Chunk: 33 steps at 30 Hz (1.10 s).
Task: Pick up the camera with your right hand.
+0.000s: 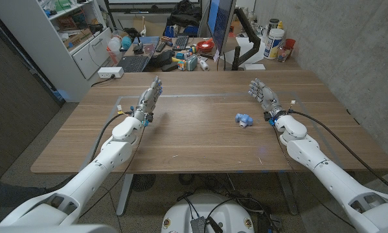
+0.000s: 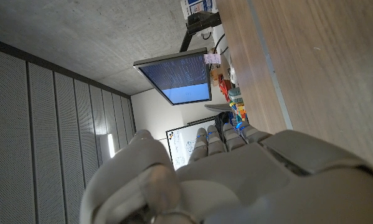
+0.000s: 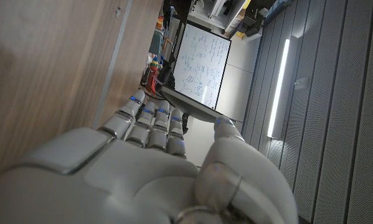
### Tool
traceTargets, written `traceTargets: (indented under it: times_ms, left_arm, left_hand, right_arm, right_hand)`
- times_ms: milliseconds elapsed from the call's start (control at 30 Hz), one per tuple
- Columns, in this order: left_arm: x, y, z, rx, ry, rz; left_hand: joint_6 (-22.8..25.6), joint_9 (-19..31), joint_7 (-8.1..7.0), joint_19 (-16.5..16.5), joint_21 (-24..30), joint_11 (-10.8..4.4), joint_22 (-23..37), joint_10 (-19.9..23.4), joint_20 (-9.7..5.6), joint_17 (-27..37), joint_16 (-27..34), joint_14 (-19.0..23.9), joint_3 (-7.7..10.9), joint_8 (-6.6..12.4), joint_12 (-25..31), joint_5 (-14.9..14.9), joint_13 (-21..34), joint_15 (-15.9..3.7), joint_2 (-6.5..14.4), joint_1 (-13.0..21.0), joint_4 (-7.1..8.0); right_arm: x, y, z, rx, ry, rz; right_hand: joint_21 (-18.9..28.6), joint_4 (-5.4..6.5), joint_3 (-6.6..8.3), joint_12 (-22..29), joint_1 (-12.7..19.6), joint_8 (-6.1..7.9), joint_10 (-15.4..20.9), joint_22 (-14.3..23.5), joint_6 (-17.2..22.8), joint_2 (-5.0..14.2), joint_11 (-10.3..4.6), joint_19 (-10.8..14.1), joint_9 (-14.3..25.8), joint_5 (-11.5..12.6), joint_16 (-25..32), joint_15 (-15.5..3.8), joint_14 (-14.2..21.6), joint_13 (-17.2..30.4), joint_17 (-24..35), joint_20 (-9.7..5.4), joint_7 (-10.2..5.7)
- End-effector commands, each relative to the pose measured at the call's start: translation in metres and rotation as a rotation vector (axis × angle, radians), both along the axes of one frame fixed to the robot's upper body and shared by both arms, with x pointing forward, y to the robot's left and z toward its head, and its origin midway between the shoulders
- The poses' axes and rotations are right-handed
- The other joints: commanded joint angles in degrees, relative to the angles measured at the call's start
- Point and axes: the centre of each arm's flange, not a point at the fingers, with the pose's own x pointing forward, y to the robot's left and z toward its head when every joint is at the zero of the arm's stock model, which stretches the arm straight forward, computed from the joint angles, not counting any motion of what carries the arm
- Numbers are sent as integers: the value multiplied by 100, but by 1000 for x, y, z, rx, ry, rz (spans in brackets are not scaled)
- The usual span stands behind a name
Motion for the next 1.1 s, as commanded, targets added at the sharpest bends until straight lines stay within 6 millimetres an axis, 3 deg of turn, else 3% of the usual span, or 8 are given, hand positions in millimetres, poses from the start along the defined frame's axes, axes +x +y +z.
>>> traceTargets:
  times_ms: [33, 467, 967, 1100]
  left_arm:
    - [1, 1, -1, 0, 8, -4]
    - [1, 1, 1, 6, 8, -11]
    - [2, 2, 0, 5, 12, -14]
    - [2, 2, 0, 7, 12, -13]
  left_hand:
    - [9, 9, 48, -34, 35, 27, 26, 8, -80, 14, 41, -43, -6, 46, 25, 25, 22, -10, 13, 48, 41]
    - [21, 10, 31, -45, 31, 22, 25, 28, -3, 14, 50, -27, -9, 53, 35, 25, 22, -18, 12, 40, 43]
    - [40, 10, 19, -46, 31, 0, 25, 46, 37, 13, 52, -21, -10, 61, 43, 25, 22, -19, 11, 35, 44]
    - [65, 10, 55, 0, 48, 68, 25, 72, -47, 12, 70, 28, -10, 70, 53, 25, 21, 5, 10, 34, 43]
  right_arm:
    - [-1, 1, 0, -14, -1, -2]
    - [-4, 0, 1, -26, -8, -12]
    - [-7, 0, 1, -40, -20, -16]
    - [-8, 0, 1, -53, -24, -15]
  right_hand:
    - [30, -1, 37, 11, 71, 22, 51, 10, 47, 11, 1, 34, 20, 24, 28, 0, 47, 28, 26, 8, 2]
    - [25, -17, 49, 1, 87, 16, 45, 10, 45, 18, -11, 31, 21, 25, 22, -13, 47, 28, 23, 13, -18]
    - [13, -82, 80, -6, 159, 8, 58, 9, 37, 9, -127, 21, 22, 29, 11, -53, 52, 28, 11, 17, -91]
    - [11, -100, 87, -7, 177, 7, 62, 9, 39, 4, -145, 19, 23, 31, 6, -53, 48, 29, 8, 21, -115]
